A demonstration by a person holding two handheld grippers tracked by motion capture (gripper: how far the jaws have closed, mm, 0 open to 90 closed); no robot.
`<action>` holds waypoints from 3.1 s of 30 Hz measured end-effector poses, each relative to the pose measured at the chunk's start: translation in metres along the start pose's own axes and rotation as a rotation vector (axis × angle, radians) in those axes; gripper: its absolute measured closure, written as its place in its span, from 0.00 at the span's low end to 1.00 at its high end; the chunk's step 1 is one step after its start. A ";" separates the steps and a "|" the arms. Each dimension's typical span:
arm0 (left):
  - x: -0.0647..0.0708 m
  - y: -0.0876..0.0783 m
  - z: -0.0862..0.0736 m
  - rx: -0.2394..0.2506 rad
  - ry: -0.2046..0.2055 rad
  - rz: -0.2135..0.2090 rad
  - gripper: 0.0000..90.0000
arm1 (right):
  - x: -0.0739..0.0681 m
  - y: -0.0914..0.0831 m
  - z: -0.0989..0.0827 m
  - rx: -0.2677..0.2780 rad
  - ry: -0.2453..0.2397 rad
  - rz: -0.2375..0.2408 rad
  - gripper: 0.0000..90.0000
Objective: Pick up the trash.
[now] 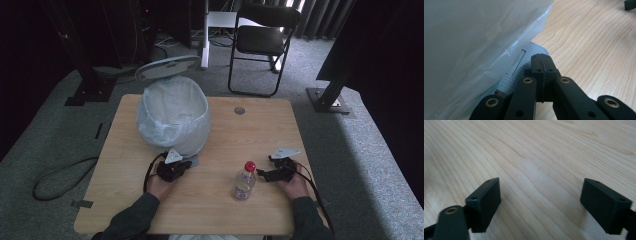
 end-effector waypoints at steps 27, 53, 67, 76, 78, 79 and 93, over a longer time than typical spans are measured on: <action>0.000 0.000 0.000 0.000 -0.004 -0.001 1.00 | -0.010 -0.047 0.027 0.103 0.094 0.022 0.26; 0.000 0.000 0.000 0.000 -0.005 -0.001 1.00 | -0.034 -0.093 0.067 0.212 0.014 0.038 0.22; 0.000 0.000 0.000 0.000 -0.004 -0.001 1.00 | -0.049 -0.114 0.083 0.289 -0.008 0.107 0.22; 0.000 0.000 0.000 0.000 -0.003 0.000 1.00 | -0.058 -0.119 0.088 0.305 -0.030 0.144 0.21; 0.000 0.000 0.000 0.000 -0.003 -0.001 1.00 | -0.060 -0.121 0.090 0.308 -0.036 0.151 0.20; 0.000 0.000 0.000 0.000 -0.003 -0.001 1.00 | -0.060 -0.121 0.090 0.308 -0.036 0.151 0.20; 0.000 0.000 0.000 0.000 -0.003 -0.001 1.00 | -0.078 -0.129 0.100 0.351 -0.072 0.234 0.18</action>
Point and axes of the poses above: each handheld gripper's, and its own axes: y roughly forward along the jaws, z roughly out of its top, x roughly to its right, the point moved 8 cm from there along y, roughly forward along the jaws, and after that the axes turned 6 degrees about -y, right-handed, at the moved point
